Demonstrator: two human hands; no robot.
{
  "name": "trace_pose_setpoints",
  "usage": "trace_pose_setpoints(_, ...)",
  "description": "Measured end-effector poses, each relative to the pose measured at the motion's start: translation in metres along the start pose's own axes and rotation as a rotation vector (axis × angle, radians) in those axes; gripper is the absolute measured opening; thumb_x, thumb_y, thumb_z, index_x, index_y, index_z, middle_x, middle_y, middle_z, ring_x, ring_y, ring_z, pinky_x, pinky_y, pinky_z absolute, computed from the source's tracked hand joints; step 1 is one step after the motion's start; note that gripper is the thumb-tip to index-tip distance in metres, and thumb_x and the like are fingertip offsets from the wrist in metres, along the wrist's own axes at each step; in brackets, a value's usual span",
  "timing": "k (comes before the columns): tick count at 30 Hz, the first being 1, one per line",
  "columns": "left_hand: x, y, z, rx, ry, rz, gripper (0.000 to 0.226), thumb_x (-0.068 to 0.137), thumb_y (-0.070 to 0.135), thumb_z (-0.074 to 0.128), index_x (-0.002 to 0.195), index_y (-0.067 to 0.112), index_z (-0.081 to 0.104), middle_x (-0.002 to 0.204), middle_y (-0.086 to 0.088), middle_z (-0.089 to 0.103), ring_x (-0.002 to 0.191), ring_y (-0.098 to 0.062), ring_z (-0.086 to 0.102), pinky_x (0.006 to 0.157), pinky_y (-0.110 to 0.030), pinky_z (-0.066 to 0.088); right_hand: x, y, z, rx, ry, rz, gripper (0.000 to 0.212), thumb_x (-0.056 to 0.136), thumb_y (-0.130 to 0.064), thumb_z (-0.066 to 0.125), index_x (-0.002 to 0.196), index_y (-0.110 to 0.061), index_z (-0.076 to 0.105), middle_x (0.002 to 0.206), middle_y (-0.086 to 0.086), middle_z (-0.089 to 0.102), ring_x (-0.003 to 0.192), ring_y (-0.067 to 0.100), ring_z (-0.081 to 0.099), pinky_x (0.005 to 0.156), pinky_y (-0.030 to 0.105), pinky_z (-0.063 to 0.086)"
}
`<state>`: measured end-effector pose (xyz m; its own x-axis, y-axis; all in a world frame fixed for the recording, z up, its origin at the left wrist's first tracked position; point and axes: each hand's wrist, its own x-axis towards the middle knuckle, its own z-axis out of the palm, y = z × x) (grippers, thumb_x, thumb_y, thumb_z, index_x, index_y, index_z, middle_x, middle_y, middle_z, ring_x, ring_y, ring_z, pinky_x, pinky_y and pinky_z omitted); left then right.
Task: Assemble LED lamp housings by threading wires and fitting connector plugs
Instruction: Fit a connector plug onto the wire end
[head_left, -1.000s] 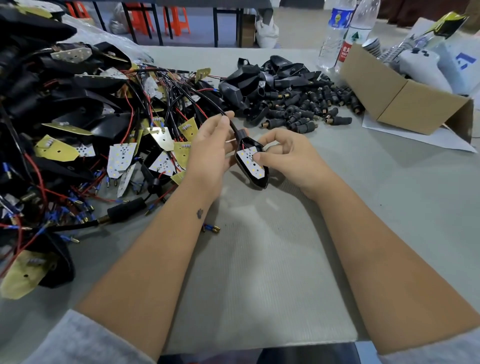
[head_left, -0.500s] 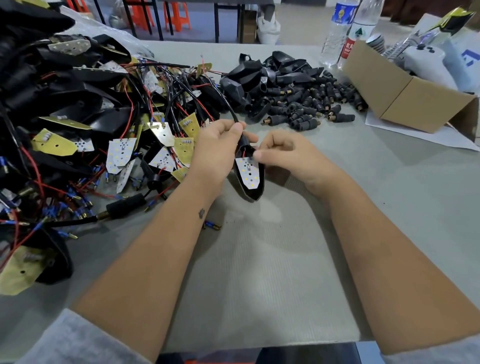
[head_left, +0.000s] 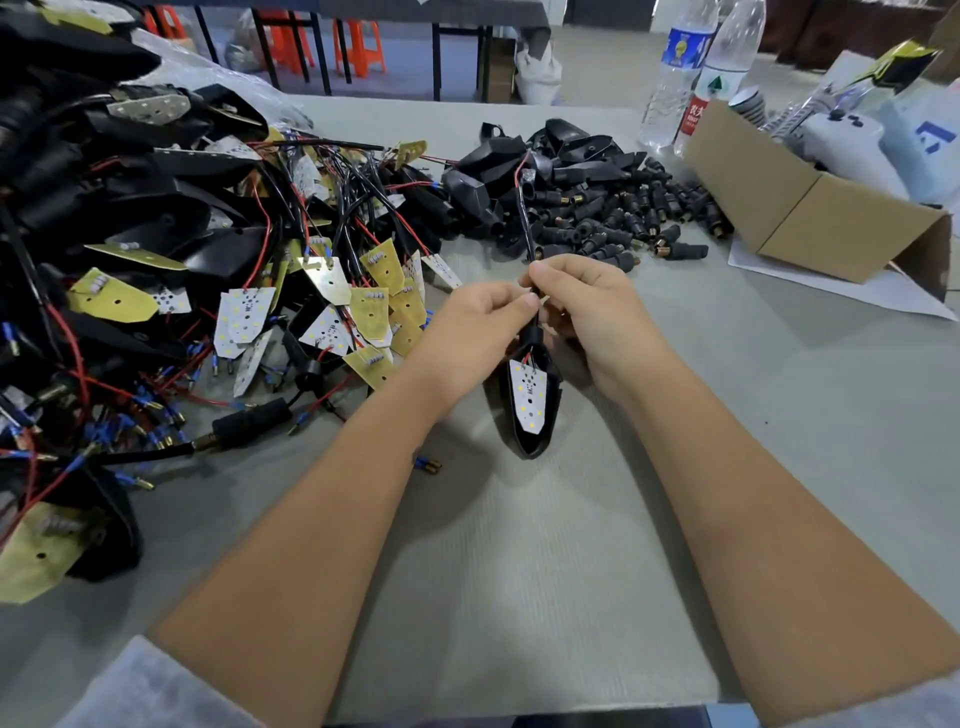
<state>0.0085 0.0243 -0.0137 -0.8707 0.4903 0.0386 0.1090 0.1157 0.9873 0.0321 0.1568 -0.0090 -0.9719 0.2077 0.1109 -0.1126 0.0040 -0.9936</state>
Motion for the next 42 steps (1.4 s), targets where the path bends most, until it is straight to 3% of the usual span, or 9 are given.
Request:
trace_pose_setpoints(4, 0.006, 0.009, -0.002, -0.075, 0.135, -0.144, 0.016, 0.104, 0.022, 0.042, 0.107, 0.014, 0.055, 0.091, -0.002, 0.064, 0.071, -0.013, 0.066, 0.062, -0.024, 0.056, -0.001, -0.001, 0.001, -0.080, -0.016, -0.012, 0.022, 0.098, -0.012, 0.054, 0.077, -0.011, 0.062, 0.056, -0.009, 0.057, 0.044, 0.005, 0.042, 0.046, 0.014, 0.036)
trace_pose_setpoints(8, 0.017, 0.023, -0.011, -0.401, 0.215, -0.130, 0.016, 0.104, 0.017, 0.041, 0.104, 0.011, 0.056, 0.098, -0.007, 0.069, 0.076, -0.016, 0.072, 0.067, -0.025, 0.060, -0.001, 0.000, 0.000, -0.114, -0.094, 0.003, 0.020, 0.095, -0.013, 0.059, 0.076, -0.010, 0.065, 0.069, 0.004, 0.063, 0.065, 0.025, 0.050, 0.067, 0.039, 0.042)
trace_pose_setpoints(13, 0.041, 0.034, -0.021, -0.479, 0.242, -0.155, 0.021, 0.107, 0.020, 0.033, 0.111, 0.009, 0.050, 0.097, -0.006, 0.070, 0.089, -0.020, 0.069, 0.081, -0.034, 0.057, -0.002, 0.001, -0.002, -0.189, -0.198, 0.014, 0.023, 0.092, -0.011, 0.061, 0.070, -0.015, 0.066, 0.065, 0.001, 0.067, 0.056, 0.014, 0.052, 0.052, 0.019, 0.039)
trace_pose_setpoints(19, 0.052, 0.022, -0.029, -0.630, 0.406, -0.133, 0.025, 0.104, 0.015, 0.037, 0.098, 0.010, 0.060, 0.052, 0.003, 0.057, 0.050, -0.013, 0.060, 0.054, -0.026, 0.055, -0.001, 0.004, -0.002, -0.218, -0.256, 0.022, 0.018, 0.089, -0.006, 0.063, 0.071, -0.009, 0.064, 0.067, 0.012, 0.061, 0.048, 0.006, 0.048, 0.047, 0.015, 0.037)
trace_pose_setpoints(26, 0.051, 0.016, -0.030, -0.830, 0.511, -0.022, 0.028, 0.104, 0.010, 0.035, 0.084, 0.008, 0.055, 0.059, -0.001, 0.051, 0.043, -0.009, 0.052, 0.045, -0.020, 0.046, -0.001, 0.004, 0.000, -0.274, -0.260, 0.033, 0.019, 0.089, -0.007, 0.063, 0.071, -0.008, 0.062, 0.070, 0.015, 0.058, 0.058, 0.019, 0.045, 0.055, 0.027, 0.034)
trace_pose_setpoints(30, 0.048, 0.011, -0.021, -0.704, 0.541, -0.066, 0.030, 0.104, 0.010, 0.028, 0.085, 0.011, 0.051, 0.048, 0.007, 0.039, 0.034, -0.003, 0.025, 0.033, -0.016, 0.022, -0.006, 0.002, 0.002, -0.293, -0.232, 0.043, 0.026, 0.091, -0.016, 0.064, 0.065, -0.013, 0.063, 0.059, 0.003, 0.058, 0.054, 0.018, 0.045, 0.051, 0.025, 0.033)
trace_pose_setpoints(37, 0.033, -0.004, -0.006, -0.235, 0.347, -0.030, 0.027, 0.105, 0.016, 0.030, 0.093, 0.023, 0.053, 0.044, 0.013, 0.038, 0.036, -0.004, 0.026, 0.036, -0.017, 0.021, 0.012, 0.012, -0.004, -0.366, 0.224, -0.012, 0.016, 0.087, -0.017, 0.058, 0.074, -0.011, 0.065, 0.063, -0.008, 0.056, 0.063, 0.011, 0.051, 0.061, 0.033, 0.049)
trace_pose_setpoints(40, 0.030, -0.009, -0.002, -0.093, 0.290, 0.027, 0.026, 0.104, 0.022, 0.034, 0.090, 0.027, 0.055, 0.052, 0.009, 0.039, 0.040, -0.006, 0.028, 0.039, -0.019, 0.023, 0.030, 0.017, -0.019, -0.636, 0.337, -0.049, 0.019, 0.084, -0.019, 0.055, 0.097, -0.023, 0.067, 0.108, -0.003, 0.057, 0.105, 0.019, 0.055, 0.089, 0.036, 0.047)
trace_pose_setpoints(42, 0.030, -0.012, -0.001, -0.072, 0.280, 0.029, 0.028, 0.104, 0.019, 0.035, 0.087, 0.026, 0.056, 0.059, 0.006, 0.043, 0.041, -0.005, 0.031, 0.042, -0.020, 0.026, 0.040, 0.018, -0.033, -0.858, 0.383, -0.008, 0.041, 0.087, -0.024, 0.054, 0.127, -0.027, 0.057, 0.142, 0.004, 0.040, 0.134, 0.025, 0.034, 0.109, 0.037, 0.032)
